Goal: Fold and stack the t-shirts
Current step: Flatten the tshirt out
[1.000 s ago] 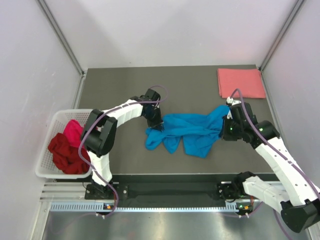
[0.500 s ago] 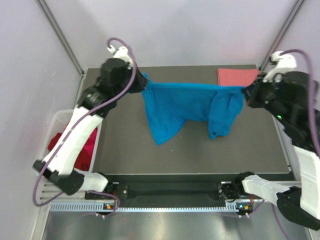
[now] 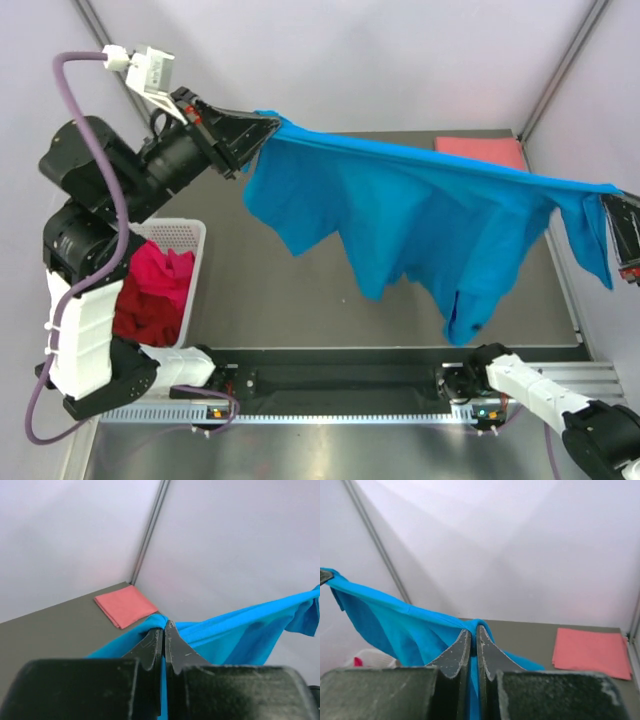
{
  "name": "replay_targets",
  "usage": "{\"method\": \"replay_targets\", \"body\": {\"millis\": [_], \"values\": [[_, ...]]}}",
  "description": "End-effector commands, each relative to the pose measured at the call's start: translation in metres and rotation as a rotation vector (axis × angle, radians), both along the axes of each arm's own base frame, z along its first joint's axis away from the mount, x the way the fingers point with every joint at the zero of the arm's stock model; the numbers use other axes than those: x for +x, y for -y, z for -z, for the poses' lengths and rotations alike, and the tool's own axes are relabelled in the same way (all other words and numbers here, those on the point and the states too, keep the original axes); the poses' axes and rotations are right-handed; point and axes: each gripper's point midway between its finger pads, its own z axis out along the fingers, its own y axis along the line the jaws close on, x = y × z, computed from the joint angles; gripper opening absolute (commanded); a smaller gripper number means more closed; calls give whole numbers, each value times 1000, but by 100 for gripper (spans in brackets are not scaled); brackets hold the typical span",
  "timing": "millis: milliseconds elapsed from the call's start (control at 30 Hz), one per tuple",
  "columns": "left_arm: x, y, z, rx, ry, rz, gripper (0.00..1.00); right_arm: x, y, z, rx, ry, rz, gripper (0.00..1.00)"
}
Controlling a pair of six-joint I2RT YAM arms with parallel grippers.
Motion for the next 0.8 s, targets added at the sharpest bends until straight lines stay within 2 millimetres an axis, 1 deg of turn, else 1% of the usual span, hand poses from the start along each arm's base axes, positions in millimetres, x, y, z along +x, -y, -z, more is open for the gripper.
{"method": "replay_targets", "body": {"millis": [0, 33, 100, 133, 200, 233, 267, 300, 333, 367, 400, 433, 467, 500, 533, 567, 600, 633, 667, 700, 733, 767], "values": [[7, -46, -14, -25, 32, -210, 0, -16, 29, -24, 86, 93, 122, 0], [9, -46, -14, -25, 35, -215, 0, -6, 24, -19, 72, 64, 119, 0], [22, -43, -5, 6, 29, -244, 0, 9, 17, -11, 45, 28, 111, 0], [30, -41, 0, 16, 23, -257, 0, 28, 10, 1, 18, -28, 114, 0], [56, -36, 25, 68, -28, -314, 0, 52, 4, 13, -2, -75, 133, 0], [70, -31, 44, 103, -60, -335, 0, 75, -4, 35, -31, -139, 138, 0], [81, -29, 56, 130, -76, -362, 0, 87, -8, 43, -49, -147, 141, 0], [97, -30, 72, 160, -103, -418, 0, 101, -12, 37, -40, -102, 145, 0], [112, -28, 93, 196, -135, -452, 0, 129, -21, 67, -90, -163, 157, 0], [123, -28, 106, 236, -143, -477, 0, 146, -12, 76, -142, -174, 237, 0], [145, -23, 131, 289, -187, -505, 0, 162, -6, 79, -155, -179, 303, 0], [163, -33, 146, 314, -233, -547, 0, 195, -6, 102, -213, -253, 364, 0], [190, -31, 183, 354, -331, -555, 0, 211, 1, 107, -275, -266, 412, 0], [206, -35, 202, 358, -388, -563, 0, 229, 1, 115, -306, -277, 419, 0], [226, -56, 219, 340, -461, -602, 0, 264, -2, 129, -325, -293, 424, 0], [236, -61, 216, 300, -503, -597, 0, 284, 6, 135, -301, -312, 422, 0], [267, -67, 248, 347, -564, -632, 0, 319, 1, 148, -300, -335, 417, 0], [281, -74, 252, 378, -554, -681, 0, 337, -1, 157, -312, -351, 409, 0], [295, -80, 253, 403, -531, -717, 0, 357, -8, 167, -324, -375, 382, 0], [317, -82, 289, 434, -585, -731, 0, 375, -16, 173, -329, -390, 347, 1], [333, -97, 292, 398, -613, -738, 13, 412, -33, 191, -327, -426, 274, 5], [352, -103, 335, 405, -707, -760, 27, 429, -30, 201, -287, -462, 271, 15]]}}
